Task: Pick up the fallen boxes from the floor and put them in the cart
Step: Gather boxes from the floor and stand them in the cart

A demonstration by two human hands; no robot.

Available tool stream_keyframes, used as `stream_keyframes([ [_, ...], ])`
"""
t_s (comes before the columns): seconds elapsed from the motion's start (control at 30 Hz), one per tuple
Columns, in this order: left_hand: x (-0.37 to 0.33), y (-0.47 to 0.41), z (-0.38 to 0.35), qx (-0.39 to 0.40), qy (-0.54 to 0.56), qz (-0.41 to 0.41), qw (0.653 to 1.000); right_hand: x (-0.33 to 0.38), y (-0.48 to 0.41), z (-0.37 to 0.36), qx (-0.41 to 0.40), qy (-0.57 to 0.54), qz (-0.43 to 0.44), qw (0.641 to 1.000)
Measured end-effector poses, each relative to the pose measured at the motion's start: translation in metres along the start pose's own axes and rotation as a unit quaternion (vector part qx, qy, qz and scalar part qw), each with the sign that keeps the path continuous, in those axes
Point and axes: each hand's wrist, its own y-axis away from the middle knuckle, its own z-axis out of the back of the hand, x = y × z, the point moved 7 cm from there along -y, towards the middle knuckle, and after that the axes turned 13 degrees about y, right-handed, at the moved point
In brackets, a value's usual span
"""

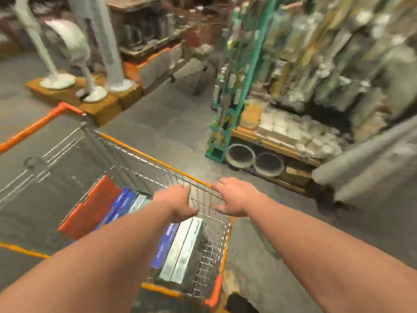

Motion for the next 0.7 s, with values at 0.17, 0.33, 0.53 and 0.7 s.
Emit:
stream_keyframes([
  [0.17,-0.068,0.033,-0.015,0.071,-0.086,-0.150,0.982,-0.001,0.134,-0.019,0.028,-0.073,-0.152,0.985],
  [0.33,-0.195,0.099,-0.076,0.121,-0.163,-0.317,0.926,0.006,0.288,-0.070,0.062,-0.111,-0.306,0.943],
  [0.53,-0.322,0.224,-0.169,0.181,-0.210,-0.466,0.840,0.031,0.478,-0.127,0.101,-0.177,-0.475,0.856],
  [0.7,-0.377,0.320,-0.252,0.219,-0.275,-0.530,0.772,0.093,0.615,-0.167,0.129,-0.221,-0.563,0.786],
])
